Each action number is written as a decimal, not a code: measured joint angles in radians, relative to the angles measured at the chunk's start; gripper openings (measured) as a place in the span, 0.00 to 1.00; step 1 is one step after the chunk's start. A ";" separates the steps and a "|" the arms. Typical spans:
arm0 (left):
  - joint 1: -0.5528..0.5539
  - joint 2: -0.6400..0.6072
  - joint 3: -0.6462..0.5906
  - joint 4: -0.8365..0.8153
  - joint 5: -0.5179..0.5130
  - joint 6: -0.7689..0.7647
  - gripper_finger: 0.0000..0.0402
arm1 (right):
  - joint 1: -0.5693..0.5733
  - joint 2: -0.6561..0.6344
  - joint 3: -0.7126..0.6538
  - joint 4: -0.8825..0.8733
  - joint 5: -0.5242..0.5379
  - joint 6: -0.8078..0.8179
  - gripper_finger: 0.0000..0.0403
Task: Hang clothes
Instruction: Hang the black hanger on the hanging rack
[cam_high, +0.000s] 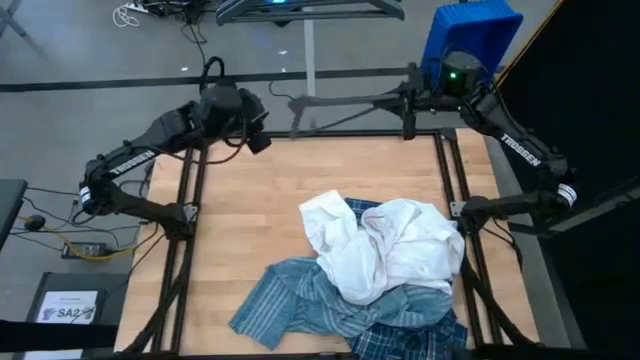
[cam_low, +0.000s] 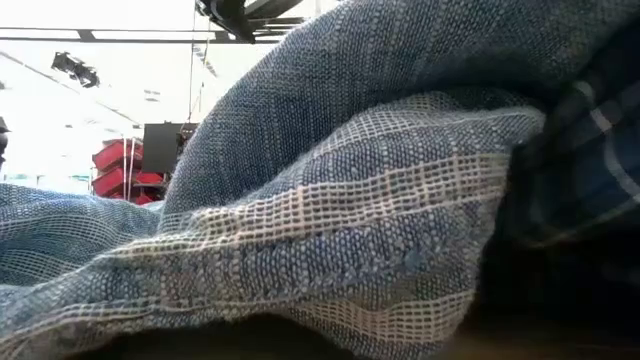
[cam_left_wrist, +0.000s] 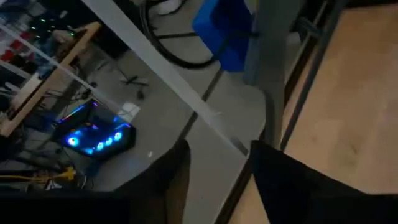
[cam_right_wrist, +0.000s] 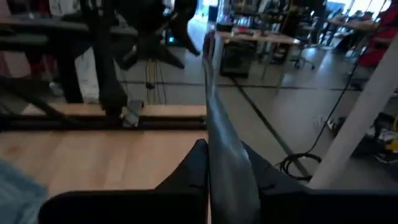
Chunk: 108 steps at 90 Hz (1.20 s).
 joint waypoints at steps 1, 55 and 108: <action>0.000 0.000 0.007 -0.007 0.000 -0.004 0.40 | 0.000 -0.004 0.000 0.003 0.000 0.005 0.02; -0.211 0.029 -0.359 0.612 -0.118 0.298 0.39 | 0.082 -0.064 0.000 0.171 0.138 0.055 0.02; -0.137 0.186 -0.552 1.157 -0.265 0.541 0.46 | 0.195 -0.064 0.000 0.251 0.186 0.107 0.02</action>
